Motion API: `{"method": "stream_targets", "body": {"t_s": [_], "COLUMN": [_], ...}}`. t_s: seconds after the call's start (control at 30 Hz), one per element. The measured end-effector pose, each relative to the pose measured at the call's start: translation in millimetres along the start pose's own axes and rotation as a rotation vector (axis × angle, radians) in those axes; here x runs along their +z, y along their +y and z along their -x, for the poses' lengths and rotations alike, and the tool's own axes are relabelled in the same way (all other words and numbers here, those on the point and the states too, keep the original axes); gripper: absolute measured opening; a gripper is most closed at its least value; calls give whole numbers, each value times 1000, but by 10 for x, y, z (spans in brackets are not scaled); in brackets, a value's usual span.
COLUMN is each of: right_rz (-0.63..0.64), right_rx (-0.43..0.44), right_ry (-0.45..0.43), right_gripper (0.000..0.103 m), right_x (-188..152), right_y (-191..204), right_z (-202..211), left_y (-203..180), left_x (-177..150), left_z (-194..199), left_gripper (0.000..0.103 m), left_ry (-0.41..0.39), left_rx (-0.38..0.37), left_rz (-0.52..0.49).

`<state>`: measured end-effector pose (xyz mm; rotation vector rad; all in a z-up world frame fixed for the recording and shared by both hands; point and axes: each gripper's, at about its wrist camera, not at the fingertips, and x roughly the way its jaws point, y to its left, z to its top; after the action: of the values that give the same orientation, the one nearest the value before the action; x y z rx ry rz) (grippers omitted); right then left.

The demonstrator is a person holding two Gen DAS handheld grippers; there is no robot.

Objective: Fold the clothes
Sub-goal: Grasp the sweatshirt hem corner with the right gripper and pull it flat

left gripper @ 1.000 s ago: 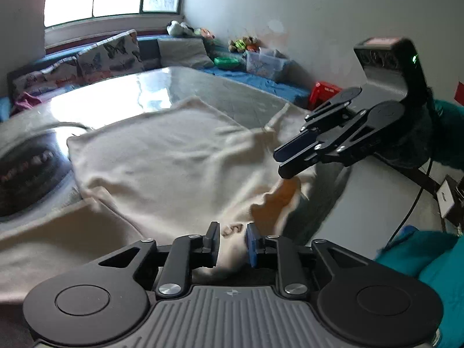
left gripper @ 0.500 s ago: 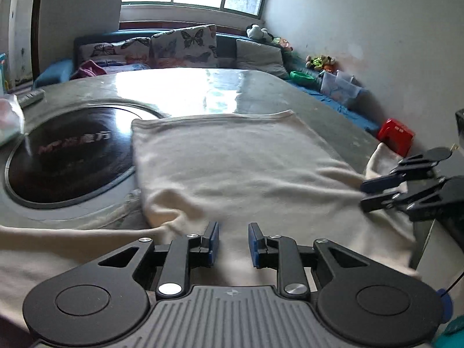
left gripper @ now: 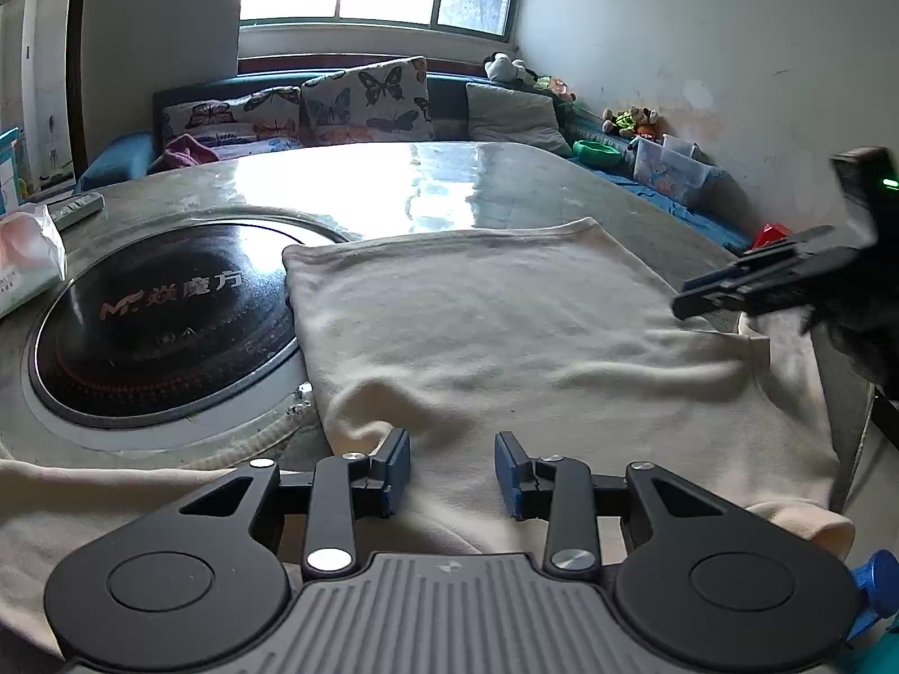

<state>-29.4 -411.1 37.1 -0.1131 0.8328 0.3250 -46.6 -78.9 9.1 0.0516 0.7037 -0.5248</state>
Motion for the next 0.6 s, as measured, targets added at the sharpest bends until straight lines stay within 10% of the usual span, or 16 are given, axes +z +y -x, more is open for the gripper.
{"method": "stream_targets", "body": {"t_s": [0.6], "right_rz": [-50], "right_rx": [-53], "right_ry": [-34], "right_gripper": [8], "right_x": [595], "right_y": [-261], "right_z": [-631], "left_y": [116], "left_x": [76], "left_z": [-168], "left_gripper": [36], "left_ry": [-39], "left_rx": [2], "left_rz": [-25]}}
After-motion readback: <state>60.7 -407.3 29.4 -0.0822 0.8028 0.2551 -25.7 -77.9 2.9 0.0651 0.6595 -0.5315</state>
